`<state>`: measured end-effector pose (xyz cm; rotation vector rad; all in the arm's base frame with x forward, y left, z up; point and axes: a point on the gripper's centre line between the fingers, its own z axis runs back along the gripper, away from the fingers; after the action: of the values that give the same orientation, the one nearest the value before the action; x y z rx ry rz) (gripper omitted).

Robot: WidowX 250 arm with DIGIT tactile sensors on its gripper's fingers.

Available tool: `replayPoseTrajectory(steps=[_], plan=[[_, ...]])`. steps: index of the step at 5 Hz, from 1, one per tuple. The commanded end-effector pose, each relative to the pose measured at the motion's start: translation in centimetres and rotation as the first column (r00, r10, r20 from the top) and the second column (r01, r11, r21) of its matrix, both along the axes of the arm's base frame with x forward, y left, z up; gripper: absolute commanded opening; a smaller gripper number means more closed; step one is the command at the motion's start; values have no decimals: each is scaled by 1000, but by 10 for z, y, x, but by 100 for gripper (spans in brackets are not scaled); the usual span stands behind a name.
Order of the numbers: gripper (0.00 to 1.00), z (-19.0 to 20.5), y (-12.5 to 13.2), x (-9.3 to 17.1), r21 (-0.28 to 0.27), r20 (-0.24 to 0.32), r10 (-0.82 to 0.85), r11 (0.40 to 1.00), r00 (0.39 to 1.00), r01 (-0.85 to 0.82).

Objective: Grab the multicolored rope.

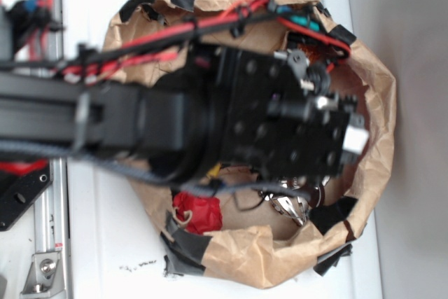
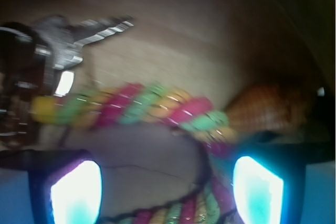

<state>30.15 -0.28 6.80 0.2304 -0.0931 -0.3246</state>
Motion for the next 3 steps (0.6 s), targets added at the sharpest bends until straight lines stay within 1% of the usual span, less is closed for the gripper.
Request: replayPoseTrajectory(steps=[1,2,3], plan=[[100,5,27,-5,-74,35,14,997,999,-11],[100,-10,37,-8,-84,-1,42,996,999,-42],[100,-35,44,-13,-105,-54,95,989,994,-100]])
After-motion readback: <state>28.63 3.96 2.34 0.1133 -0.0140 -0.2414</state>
